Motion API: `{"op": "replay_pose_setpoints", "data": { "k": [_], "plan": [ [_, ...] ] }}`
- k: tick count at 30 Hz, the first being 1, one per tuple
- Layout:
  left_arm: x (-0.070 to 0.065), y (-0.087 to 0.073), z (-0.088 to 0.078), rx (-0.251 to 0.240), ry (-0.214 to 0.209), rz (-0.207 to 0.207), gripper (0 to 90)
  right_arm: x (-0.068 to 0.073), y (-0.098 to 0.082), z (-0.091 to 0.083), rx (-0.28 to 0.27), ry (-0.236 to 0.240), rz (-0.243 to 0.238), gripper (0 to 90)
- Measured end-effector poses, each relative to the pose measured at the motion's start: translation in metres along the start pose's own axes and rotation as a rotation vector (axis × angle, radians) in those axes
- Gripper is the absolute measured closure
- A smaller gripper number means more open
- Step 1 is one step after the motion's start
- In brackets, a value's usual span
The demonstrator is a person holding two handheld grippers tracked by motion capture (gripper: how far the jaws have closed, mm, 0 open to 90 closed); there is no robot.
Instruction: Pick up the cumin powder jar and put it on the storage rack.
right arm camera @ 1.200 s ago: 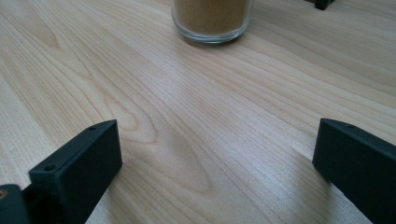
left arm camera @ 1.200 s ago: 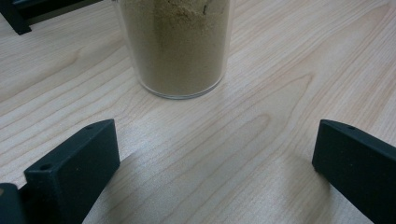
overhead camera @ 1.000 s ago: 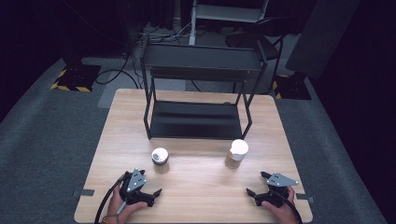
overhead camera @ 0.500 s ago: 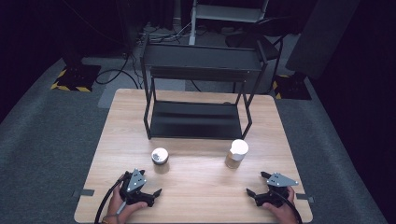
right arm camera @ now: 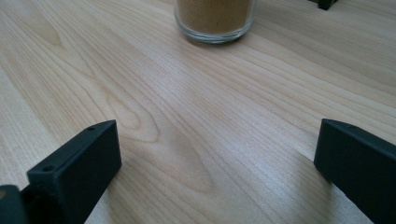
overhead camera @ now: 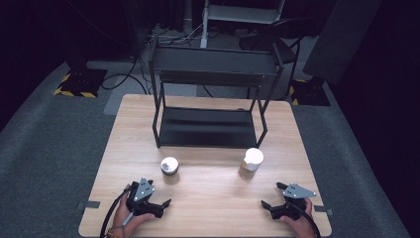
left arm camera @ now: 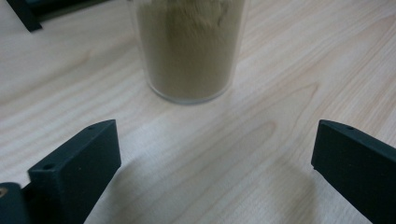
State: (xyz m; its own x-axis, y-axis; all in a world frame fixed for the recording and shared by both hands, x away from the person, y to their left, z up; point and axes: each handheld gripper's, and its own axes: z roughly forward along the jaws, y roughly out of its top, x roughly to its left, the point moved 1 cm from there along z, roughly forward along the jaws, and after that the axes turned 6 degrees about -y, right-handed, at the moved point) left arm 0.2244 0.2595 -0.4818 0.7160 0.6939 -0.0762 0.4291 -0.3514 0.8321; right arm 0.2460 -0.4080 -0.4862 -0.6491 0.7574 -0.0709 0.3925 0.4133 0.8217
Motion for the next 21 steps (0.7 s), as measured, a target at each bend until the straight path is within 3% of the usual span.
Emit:
{"op": "replay_pose_setpoints", "data": {
  "k": [11, 13, 21],
  "plan": [
    [0.004, 0.036, -0.006, -0.063, 0.020, -0.021, 0.3, -0.001, 0.000, 0.000, 0.000, 0.003, 0.000, 0.3],
    [0.008, 0.042, -0.005, -0.069, 0.003, -0.030, 0.2, -0.001, 0.000, 0.000, 0.000, 0.003, 0.000, 0.3],
    [0.019, 0.062, 0.005, -0.059, -0.040, 0.000, 0.5, -0.001, 0.000, 0.000, 0.000, 0.004, -0.001, 0.3]
  ]
}}
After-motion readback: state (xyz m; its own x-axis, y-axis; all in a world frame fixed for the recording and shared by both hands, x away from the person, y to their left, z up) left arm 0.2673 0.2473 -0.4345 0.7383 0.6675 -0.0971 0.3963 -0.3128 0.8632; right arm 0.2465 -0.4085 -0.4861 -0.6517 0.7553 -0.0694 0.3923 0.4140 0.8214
